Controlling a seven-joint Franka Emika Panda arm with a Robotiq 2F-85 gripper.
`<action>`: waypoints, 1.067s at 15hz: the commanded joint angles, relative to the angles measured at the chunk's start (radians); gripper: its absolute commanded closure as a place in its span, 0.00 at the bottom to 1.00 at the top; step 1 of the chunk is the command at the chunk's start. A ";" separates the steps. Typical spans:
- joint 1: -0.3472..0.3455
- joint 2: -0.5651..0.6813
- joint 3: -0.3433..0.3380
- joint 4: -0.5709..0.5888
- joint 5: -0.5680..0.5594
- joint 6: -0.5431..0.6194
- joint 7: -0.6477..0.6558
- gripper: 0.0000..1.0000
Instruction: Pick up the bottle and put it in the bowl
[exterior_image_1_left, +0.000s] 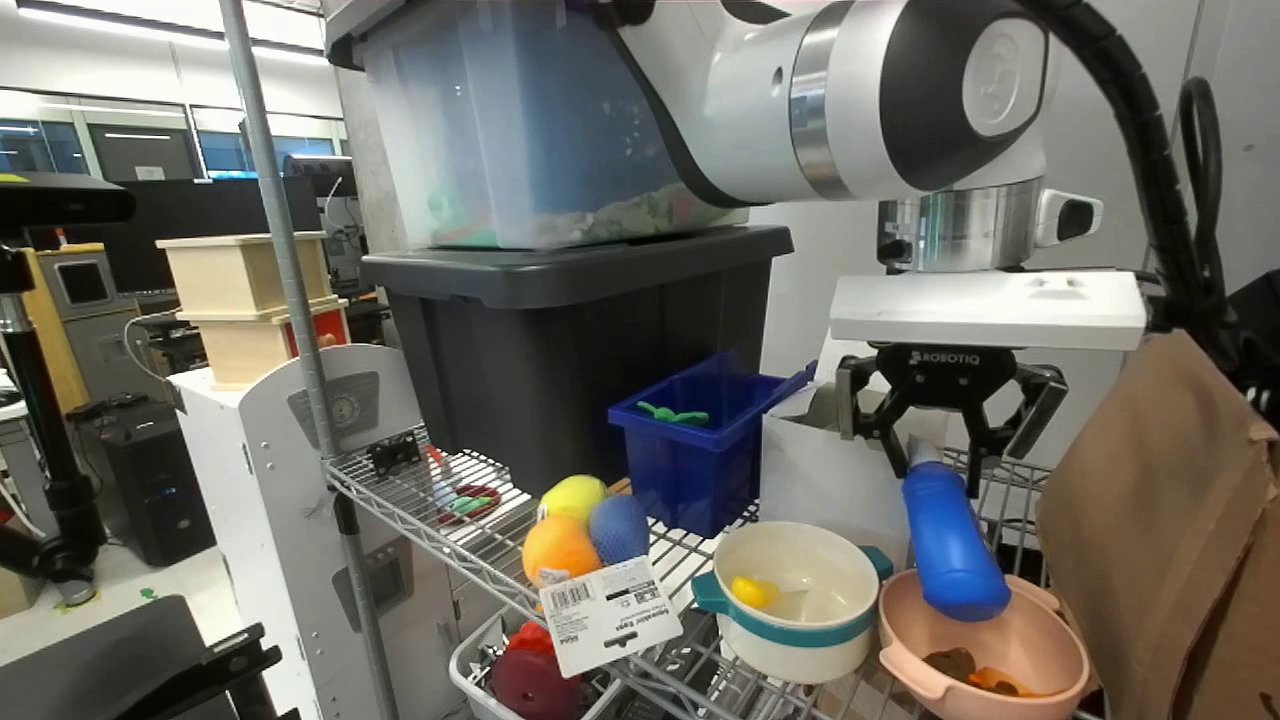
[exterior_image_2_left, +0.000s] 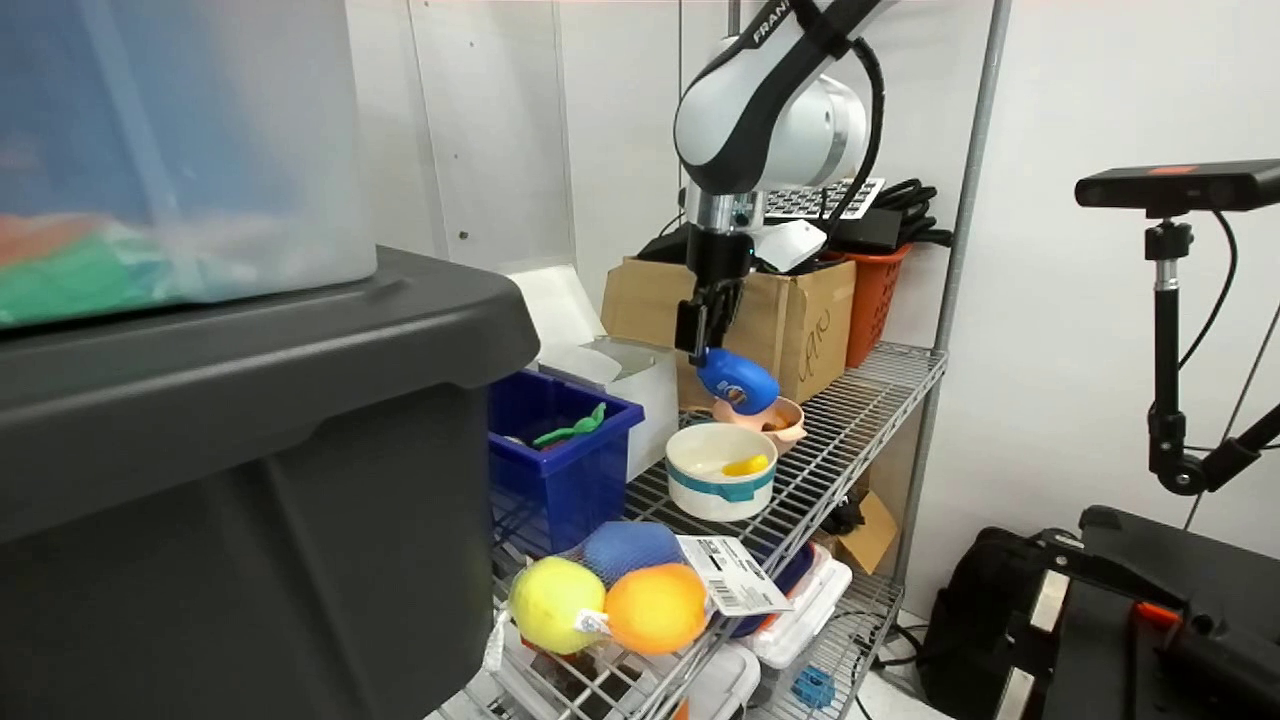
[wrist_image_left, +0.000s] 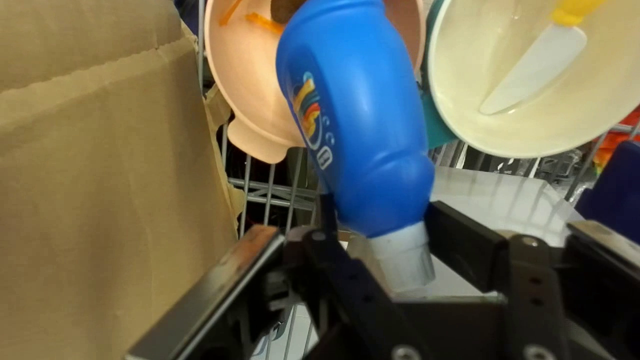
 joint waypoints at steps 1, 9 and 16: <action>-0.007 0.047 0.002 0.081 0.017 -0.039 -0.019 0.53; -0.007 0.067 0.000 0.119 0.015 -0.039 -0.014 0.00; -0.017 0.021 0.011 0.085 0.024 -0.034 -0.028 0.00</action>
